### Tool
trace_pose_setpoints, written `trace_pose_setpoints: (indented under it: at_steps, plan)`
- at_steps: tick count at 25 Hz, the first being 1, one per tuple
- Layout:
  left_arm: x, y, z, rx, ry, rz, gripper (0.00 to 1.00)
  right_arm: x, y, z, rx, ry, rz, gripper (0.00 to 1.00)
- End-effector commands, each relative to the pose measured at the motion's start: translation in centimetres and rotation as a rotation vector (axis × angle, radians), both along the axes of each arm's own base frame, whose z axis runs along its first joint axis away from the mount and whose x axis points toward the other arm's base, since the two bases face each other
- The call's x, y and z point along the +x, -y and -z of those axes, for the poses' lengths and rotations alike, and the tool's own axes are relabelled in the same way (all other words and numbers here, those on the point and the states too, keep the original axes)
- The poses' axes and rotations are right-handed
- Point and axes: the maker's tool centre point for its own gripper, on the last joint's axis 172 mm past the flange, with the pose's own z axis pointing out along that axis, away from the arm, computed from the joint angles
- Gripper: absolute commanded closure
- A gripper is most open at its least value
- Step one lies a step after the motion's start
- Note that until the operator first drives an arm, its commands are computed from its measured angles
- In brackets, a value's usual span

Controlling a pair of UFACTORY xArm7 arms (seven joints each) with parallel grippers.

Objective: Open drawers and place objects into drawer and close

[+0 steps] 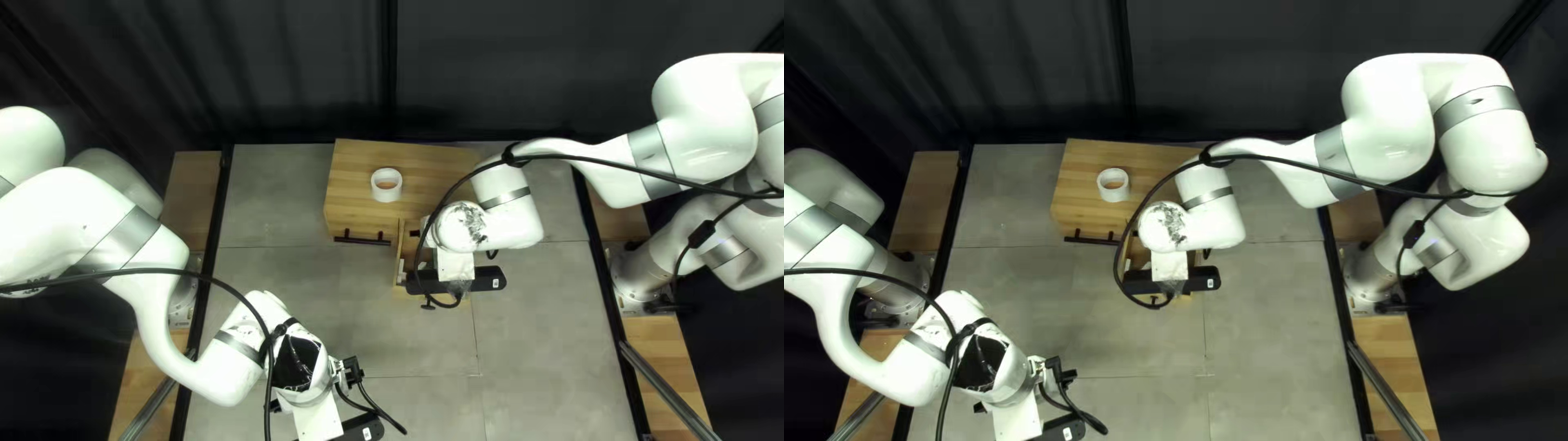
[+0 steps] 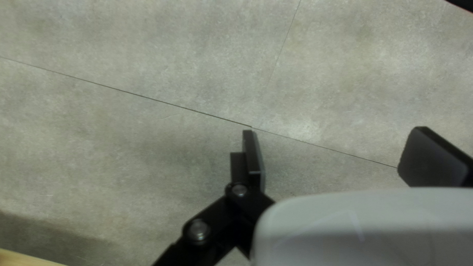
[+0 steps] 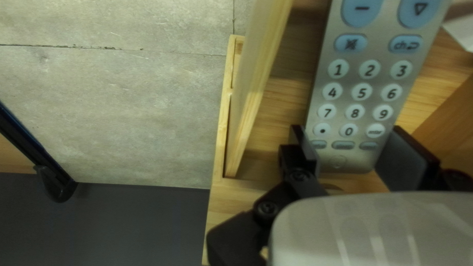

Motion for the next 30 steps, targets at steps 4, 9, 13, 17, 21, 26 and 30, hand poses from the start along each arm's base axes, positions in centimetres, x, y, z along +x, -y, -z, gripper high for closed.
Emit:
trace_pose_setpoints:
  at_steps: [4,9,13,17,21,26,30]
  plan:
    - [0.00,0.00,0.00,0.000,0.000,0.000,0.00,-0.29,-0.25,-0.15,-0.004,-0.005,0.010,0.97]
    - [0.00,0.00,0.00,0.000,0.000,0.000,0.00,-0.32,-0.55,-0.09,-0.006,-0.010,0.026,0.98]
    - [0.00,0.00,0.00,0.000,0.000,0.000,0.00,-0.44,-0.57,-0.18,-0.005,-0.017,0.039,0.98]
    - [0.00,0.00,0.00,0.000,0.000,0.000,0.00,-0.58,-0.48,-0.11,-0.004,-0.019,0.046,0.97]
    - [0.00,0.00,0.00,0.000,0.000,0.000,0.00,-0.52,-0.40,-0.14,-0.003,-0.020,0.050,0.96]
    - [0.00,0.00,0.00,0.000,0.000,0.000,0.00,-0.67,-0.24,-0.31,-0.003,-0.021,0.052,0.96]
    - [0.00,0.00,0.00,0.000,0.000,0.000,0.00,-0.97,-0.22,-0.30,-0.003,-0.022,0.053,0.96]
